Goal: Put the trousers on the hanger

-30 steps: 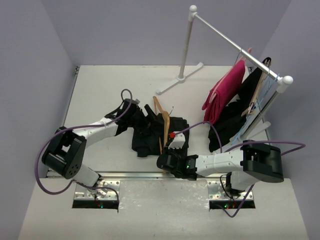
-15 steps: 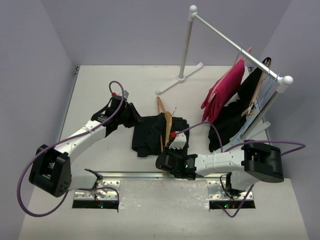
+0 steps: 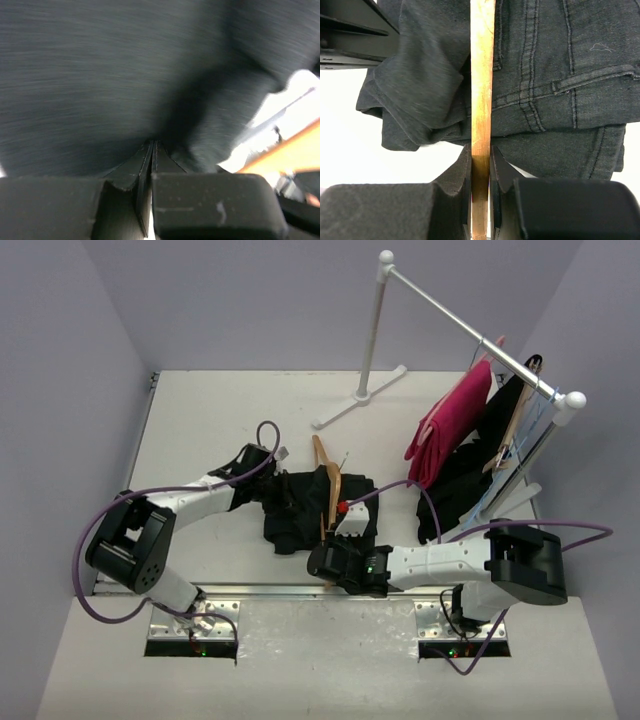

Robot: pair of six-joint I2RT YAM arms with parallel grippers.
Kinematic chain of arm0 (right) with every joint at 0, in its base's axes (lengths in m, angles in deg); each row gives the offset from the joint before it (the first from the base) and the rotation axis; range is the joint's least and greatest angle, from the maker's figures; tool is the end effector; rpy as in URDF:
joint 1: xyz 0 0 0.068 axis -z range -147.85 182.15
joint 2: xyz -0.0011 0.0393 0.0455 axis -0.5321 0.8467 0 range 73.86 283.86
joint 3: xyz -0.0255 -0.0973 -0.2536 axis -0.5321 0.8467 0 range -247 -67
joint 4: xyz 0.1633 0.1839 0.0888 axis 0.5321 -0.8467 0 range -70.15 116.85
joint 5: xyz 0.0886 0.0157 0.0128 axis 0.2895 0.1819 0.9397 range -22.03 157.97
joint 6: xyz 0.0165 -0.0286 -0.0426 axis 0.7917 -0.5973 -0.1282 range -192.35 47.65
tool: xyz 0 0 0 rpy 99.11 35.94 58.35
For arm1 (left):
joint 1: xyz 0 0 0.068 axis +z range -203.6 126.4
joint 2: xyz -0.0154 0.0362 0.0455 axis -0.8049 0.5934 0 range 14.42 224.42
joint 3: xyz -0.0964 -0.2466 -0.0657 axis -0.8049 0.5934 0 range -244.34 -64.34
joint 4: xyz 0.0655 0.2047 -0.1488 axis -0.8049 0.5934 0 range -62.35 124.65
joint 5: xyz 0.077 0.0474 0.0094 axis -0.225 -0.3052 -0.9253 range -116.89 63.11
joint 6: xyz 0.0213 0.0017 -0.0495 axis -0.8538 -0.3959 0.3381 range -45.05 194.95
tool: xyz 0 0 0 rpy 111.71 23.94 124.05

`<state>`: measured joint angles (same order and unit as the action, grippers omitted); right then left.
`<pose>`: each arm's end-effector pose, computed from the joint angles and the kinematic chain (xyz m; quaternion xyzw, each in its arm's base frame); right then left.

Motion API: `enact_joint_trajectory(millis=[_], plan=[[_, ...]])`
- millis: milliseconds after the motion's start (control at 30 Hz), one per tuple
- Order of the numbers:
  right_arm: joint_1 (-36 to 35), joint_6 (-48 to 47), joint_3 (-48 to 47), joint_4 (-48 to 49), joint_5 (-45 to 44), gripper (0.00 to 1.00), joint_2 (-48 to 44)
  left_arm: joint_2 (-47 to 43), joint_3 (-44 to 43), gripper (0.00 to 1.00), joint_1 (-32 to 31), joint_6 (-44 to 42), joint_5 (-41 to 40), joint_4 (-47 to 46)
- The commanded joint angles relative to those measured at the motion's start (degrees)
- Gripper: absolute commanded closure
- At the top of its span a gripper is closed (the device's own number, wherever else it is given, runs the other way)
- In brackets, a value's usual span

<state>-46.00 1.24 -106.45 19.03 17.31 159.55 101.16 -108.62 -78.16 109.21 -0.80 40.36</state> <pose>0.0823 0.2582 0.1631 0.0977 0.8643 0.1711 0.4627 0.2543 -0.1334 0.1690 -0.0113 0.9319 -0.3308 0.1482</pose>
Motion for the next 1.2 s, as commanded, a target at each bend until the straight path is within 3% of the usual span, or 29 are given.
enact_joint_trajectory(millis=[0,133,333,433,533,733,933,1033,1100,1167], plan=[[-0.4,0.1,-3.0,-0.1,-0.8,1.0,0.5,1.3,-0.4,1.0,-1.3,2.0,13.6,-10.5],[-0.5,3.3,-6.3,-7.0,-0.9,1.0,1.6,4.1,-0.5,1.0,-3.4,6.4,18.5,-19.3],[-0.5,12.0,-9.1,-18.1,-2.5,1.0,1.7,9.4,-1.7,1.0,-5.1,9.7,17.6,-22.8],[-0.5,8.9,-7.6,-14.7,-1.1,1.0,0.5,13.8,-3.3,1.0,-5.8,10.0,16.4,-22.2],[-0.3,0.2,-8.4,-9.7,0.5,1.0,1.6,16.5,-5.8,1.0,-6.9,8.9,14.8,-21.3],[0.5,-1.1,-11.4,-13.7,3.7,1.0,7.1,15.1,-6.6,1.0,-7.5,7.6,10.9,-20.1],[0.3,1.5,-16.6,-21.2,4.7,1.0,11.5,7.9,-2.6,0.96,-6.2,11.1,3.2,-20.7],[0.3,-0.5,-12.6,-15.5,6.1,1.0,9.7,0.6,0.5,0.83,-4.5,12.1,-2.7,-17.6],[0.2,-1.0,-10.5,-11.5,6.5,1.0,8.8,-5.5,2.9,0.66,-3.8,12.7,-9.8,-14.3],[0.2,-1.1,-11.2,-12.4,6.2,1.0,9.5,-10.1,3.9,0.56,-3.1,12.7,-14.5,-11.2]])
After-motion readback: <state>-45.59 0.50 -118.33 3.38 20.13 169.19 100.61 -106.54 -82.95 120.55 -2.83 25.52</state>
